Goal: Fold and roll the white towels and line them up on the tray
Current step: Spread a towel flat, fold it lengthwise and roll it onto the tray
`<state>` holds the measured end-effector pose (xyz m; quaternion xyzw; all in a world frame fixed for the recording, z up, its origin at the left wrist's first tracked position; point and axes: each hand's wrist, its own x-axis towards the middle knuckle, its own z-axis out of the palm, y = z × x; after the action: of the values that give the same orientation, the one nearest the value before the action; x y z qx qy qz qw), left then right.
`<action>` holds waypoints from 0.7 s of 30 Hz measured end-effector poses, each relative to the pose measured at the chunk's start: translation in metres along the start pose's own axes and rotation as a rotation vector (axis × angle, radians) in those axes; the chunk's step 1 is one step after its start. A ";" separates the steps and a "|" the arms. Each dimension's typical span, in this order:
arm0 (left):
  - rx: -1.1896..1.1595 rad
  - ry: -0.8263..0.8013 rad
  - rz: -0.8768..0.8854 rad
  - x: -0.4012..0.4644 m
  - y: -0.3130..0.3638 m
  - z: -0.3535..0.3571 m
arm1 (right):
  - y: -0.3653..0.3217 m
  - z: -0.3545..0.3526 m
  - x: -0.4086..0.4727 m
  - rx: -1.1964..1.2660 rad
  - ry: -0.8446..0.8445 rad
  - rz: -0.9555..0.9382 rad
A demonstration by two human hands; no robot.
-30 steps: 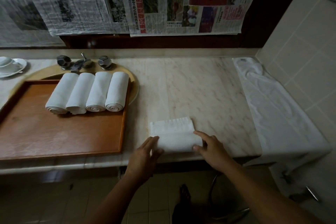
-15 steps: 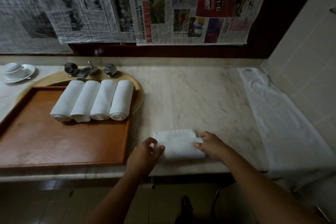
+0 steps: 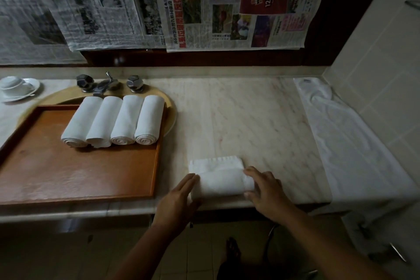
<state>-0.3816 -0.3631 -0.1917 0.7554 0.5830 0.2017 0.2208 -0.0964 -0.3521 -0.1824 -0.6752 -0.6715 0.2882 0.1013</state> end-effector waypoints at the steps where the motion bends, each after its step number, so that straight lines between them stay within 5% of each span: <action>1: -0.052 0.003 -0.018 -0.001 0.002 -0.001 | -0.001 0.000 0.000 0.029 -0.013 0.018; 9: -0.331 -0.085 -0.212 0.007 0.005 -0.013 | -0.019 -0.021 0.015 0.183 -0.119 0.118; 21: -0.083 -0.304 -0.626 0.060 0.031 -0.040 | -0.059 -0.039 0.058 0.175 -0.234 0.526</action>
<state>-0.3656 -0.3075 -0.1382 0.5517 0.7382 0.0328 0.3869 -0.1301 -0.2816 -0.1343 -0.7769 -0.4530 0.4372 0.0028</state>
